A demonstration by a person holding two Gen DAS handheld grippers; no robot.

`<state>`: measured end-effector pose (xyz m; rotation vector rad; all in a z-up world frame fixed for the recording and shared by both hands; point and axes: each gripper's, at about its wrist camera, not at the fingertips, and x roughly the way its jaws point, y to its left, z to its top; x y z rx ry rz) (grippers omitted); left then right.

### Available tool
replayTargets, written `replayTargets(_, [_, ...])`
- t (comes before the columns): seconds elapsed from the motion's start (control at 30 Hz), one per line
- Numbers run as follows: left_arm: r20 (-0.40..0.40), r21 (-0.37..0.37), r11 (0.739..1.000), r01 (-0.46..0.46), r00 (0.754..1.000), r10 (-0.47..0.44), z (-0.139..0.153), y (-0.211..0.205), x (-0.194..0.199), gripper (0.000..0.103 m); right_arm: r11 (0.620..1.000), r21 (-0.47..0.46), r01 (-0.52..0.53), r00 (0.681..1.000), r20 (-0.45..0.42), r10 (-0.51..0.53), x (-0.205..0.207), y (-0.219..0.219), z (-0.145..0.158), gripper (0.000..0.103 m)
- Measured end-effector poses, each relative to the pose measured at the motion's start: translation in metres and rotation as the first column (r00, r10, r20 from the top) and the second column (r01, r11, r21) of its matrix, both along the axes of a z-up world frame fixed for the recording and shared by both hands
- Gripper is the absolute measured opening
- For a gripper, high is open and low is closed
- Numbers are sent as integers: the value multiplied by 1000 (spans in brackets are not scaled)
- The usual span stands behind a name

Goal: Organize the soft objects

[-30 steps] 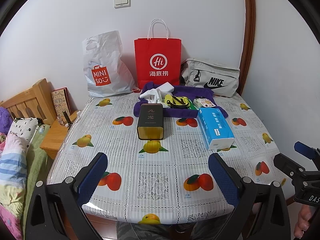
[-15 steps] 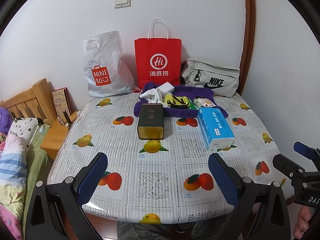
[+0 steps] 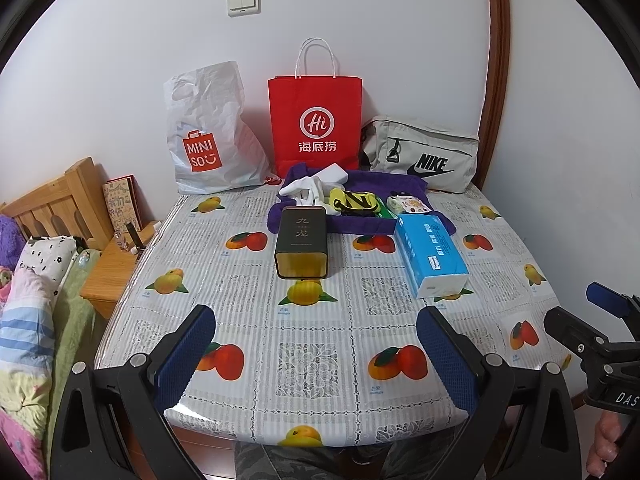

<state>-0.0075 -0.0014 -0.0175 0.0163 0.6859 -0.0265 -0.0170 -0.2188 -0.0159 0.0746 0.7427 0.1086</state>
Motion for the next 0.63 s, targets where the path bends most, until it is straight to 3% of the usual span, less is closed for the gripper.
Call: replayTargets(0.63, [-1, -2, 1000, -6, 1000, 6, 0, 1, -1, 102, 1000, -5, -13, 1000, 4, 13, -1, 1, -2, 103])
